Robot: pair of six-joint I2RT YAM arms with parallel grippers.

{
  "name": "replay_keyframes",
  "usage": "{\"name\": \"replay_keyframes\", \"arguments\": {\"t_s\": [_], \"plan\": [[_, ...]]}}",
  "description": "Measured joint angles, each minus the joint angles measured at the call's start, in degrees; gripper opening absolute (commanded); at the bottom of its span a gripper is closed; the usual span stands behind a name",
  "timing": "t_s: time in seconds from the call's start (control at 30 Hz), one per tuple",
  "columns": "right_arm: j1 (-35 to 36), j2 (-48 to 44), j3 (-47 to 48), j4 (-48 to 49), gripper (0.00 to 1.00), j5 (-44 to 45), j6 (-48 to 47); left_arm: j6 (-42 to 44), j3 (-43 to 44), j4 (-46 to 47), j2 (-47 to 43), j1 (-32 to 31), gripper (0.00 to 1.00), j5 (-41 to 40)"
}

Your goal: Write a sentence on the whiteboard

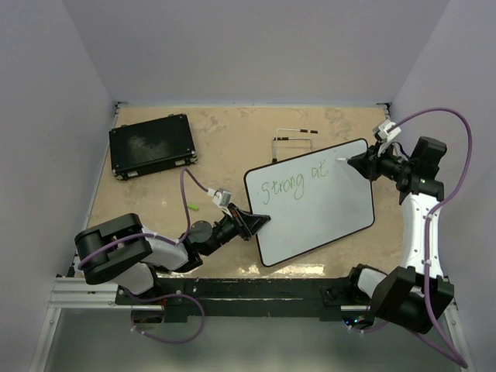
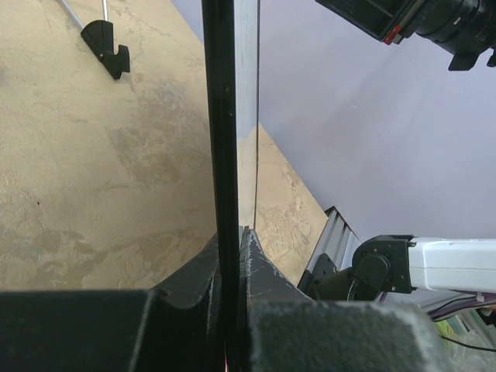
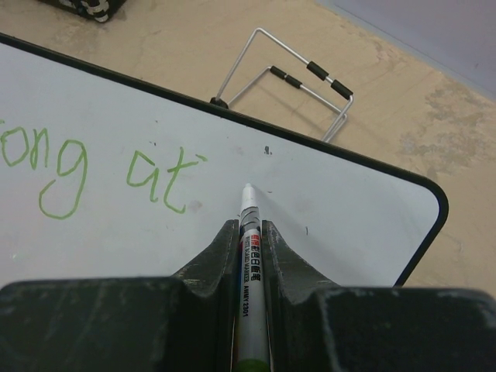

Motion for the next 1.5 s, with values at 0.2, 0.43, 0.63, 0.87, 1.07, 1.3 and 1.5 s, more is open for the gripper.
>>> {"name": "replay_keyframes", "arguments": {"t_s": [0.2,0.43,0.63,0.87,1.07,1.3,1.5], "plan": [[1.46,0.02,0.00,4.15,0.00,-0.02,3.56,0.00,0.00,0.00,0.00,0.00,0.00,0.07],[2.95,0.79,-0.02,6.69,0.00,0.37,5.81,0.00,-0.02,0.00,0.00,0.00,0.00,0.11],[3.10,2.93,-0.02,6.47,0.00,1.31,5.38,-0.70,-0.15,-0.04,0.02,0.11,0.00,-0.02],[3.10,2.93,-0.02,3.15,0.00,1.33,1.79,-1.14,-0.20,-0.04,0.02,0.11,0.00,-0.20],[3.13,1.75,-0.24,-2.73,0.00,1.88,-3.74,-1.42,-0.20,-0.04,0.07,0.11,0.00,-0.22],[3.17,0.66,-1.14,-8.52,0.00,2.84,-8.57,-1.53,-0.20,-0.04,0.13,0.15,0.00,-0.24],[3.17,0.66,-1.14,-9.27,0.00,2.82,-9.14,-1.53,-0.20,-0.02,0.20,0.20,0.00,-0.22]]}}
